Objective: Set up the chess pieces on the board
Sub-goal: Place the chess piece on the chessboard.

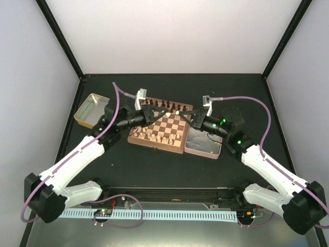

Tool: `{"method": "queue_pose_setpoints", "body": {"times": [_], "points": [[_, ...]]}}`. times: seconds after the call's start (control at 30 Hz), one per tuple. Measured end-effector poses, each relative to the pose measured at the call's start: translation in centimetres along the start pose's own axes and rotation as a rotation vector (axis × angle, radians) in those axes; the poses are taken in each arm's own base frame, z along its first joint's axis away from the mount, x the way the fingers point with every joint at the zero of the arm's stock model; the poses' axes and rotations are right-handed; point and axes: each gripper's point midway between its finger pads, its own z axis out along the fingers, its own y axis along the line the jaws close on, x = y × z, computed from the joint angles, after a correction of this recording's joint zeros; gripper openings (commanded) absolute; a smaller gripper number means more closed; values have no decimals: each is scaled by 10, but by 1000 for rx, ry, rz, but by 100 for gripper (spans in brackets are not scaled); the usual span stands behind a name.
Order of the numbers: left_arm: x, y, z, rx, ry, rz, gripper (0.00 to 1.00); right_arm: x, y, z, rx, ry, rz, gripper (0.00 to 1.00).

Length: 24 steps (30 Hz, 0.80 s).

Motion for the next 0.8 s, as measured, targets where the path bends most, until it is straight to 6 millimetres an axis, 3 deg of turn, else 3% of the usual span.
{"method": "queue_pose_setpoints", "body": {"times": [0.1, 0.2, 0.47, 0.8], "points": [[-7, 19, -20, -137, -86, 82, 2, -4, -13, 6, 140, 44, -83, 1], [-14, 40, -44, -286, -174, 172, 2, -7, -39, 15, 311, 112, -152, 1], [-17, 93, -99, -621, -290, 363, 1, 5, -138, 21, 816, 352, -271, 1], [-24, 100, -126, -750, -333, 470, 2, 39, -193, 65, 1062, 619, -411, 3]]}}
